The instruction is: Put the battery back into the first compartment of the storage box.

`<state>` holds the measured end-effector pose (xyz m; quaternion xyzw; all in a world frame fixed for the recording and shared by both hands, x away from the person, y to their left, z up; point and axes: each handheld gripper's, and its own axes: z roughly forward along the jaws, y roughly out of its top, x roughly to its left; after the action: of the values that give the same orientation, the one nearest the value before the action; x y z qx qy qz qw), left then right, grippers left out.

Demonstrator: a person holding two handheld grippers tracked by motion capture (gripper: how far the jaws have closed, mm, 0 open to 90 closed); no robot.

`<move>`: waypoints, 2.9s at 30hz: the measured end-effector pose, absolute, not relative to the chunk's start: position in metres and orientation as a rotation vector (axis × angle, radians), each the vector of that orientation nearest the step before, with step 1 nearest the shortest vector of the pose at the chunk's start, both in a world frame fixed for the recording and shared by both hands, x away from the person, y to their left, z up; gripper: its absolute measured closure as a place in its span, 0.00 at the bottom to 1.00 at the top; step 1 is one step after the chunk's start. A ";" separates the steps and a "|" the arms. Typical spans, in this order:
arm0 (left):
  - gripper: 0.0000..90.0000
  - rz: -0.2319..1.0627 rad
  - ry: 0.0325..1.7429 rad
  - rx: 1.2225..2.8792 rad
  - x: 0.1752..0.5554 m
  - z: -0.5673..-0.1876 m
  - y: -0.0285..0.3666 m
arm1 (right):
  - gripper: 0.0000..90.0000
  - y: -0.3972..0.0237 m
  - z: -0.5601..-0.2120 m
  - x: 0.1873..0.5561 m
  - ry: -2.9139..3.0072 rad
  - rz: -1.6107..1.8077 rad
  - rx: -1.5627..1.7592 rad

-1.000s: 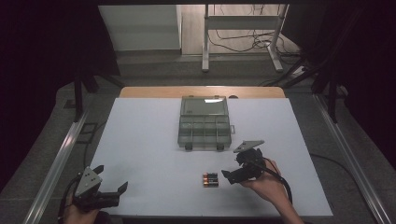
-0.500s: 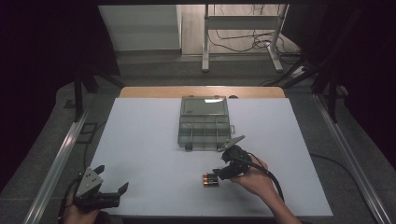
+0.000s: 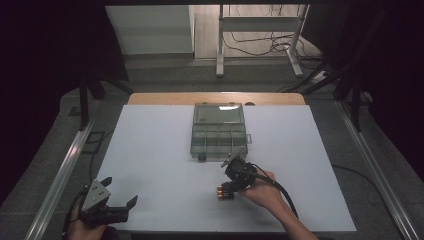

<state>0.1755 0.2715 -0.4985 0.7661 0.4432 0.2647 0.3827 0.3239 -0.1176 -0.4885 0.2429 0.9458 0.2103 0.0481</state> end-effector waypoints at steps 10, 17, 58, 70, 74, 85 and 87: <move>0.00 0.676 1.130 1.953 0.175 -0.499 0.272 | 0.71 -0.109 -0.497 0.331 2.913 0.603 0.718; 0.00 0.679 1.126 1.958 0.175 -0.499 0.271 | 0.85 -0.104 -0.503 0.332 2.916 0.536 0.664; 0.01 0.655 1.134 1.945 0.176 -0.499 0.273 | 0.85 -0.106 -0.449 0.374 2.698 0.903 0.831; 0.01 0.648 1.132 1.941 0.177 -0.499 0.274 | 0.85 -0.089 -0.444 0.403 2.669 0.936 0.853; 0.01 0.645 1.132 1.939 0.176 -0.499 0.275 | 0.85 -0.083 -0.443 0.410 2.661 0.937 0.861; 0.01 0.640 1.130 1.938 0.177 -0.499 0.276 | 0.85 -0.061 -0.442 0.437 2.635 0.939 0.880; 0.01 0.640 1.129 1.939 0.177 -0.499 0.276 | 0.85 -0.059 -0.442 0.439 2.633 0.938 0.884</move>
<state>0.1767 0.2757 -0.4988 0.7642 0.4449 0.2520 0.3931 0.4394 -0.0592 -0.4418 0.2998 0.8932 0.3182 0.1049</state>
